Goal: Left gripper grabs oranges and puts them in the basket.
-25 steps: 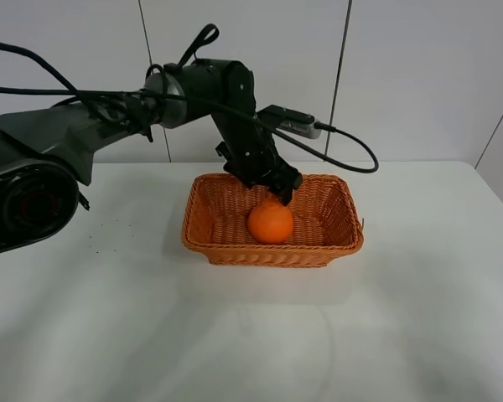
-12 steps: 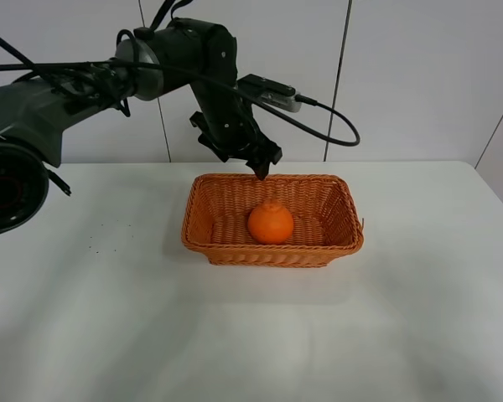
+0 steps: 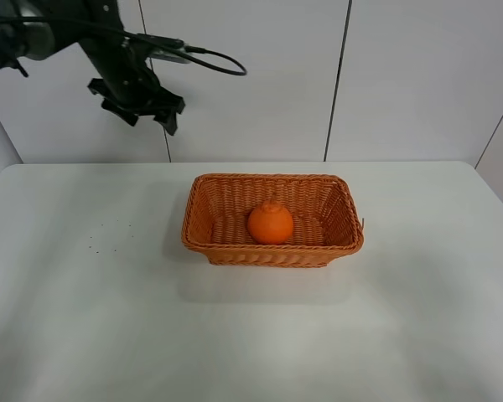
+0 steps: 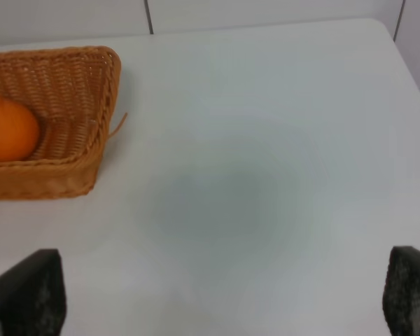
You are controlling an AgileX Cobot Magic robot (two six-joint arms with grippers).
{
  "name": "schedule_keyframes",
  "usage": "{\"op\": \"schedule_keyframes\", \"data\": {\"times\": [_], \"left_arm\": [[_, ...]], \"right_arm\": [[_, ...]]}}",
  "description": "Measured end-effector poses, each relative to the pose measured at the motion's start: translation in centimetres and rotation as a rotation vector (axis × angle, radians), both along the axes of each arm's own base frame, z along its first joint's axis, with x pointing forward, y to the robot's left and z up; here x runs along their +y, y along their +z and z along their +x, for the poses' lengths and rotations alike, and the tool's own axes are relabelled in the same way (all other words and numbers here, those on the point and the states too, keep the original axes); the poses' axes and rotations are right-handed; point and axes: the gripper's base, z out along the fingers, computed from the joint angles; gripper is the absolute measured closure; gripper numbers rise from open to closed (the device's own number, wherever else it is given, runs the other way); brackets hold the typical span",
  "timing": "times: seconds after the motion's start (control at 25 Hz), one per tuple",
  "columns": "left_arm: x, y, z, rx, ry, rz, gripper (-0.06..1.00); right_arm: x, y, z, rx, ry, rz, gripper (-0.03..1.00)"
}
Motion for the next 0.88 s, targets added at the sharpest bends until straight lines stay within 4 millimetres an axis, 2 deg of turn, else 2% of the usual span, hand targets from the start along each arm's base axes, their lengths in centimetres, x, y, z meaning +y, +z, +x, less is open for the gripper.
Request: {"op": "schedule_keyframes", "data": {"times": [0.16, 0.24, 0.4, 0.6, 0.88], "left_arm": [[6.8, -0.1, 0.7, 0.024, 0.136, 0.017, 0.09], [9.5, -0.1, 0.7, 0.038, 0.185, 0.022, 0.09], [13.0, -0.2, 0.4, 0.068, 0.255, 0.023, 0.09], [13.9, 1.5, -0.6, 0.052, 0.277, -0.02, 0.09], [13.6, 4.1, -3.9, 0.013, 0.26, -0.02, 0.09]], "right_arm": [[0.0, 0.0, 0.0, 0.0, 0.0, 0.0, 0.27], [0.0, 0.0, 0.0, 0.0, 0.0, 0.0, 0.27], [0.0, 0.0, 0.0, 0.0, 0.0, 0.0, 0.27], [0.0, 0.0, 0.0, 0.0, 0.0, 0.0, 0.27], [0.0, 0.0, 0.0, 0.0, 0.0, 0.0, 0.27]]}}
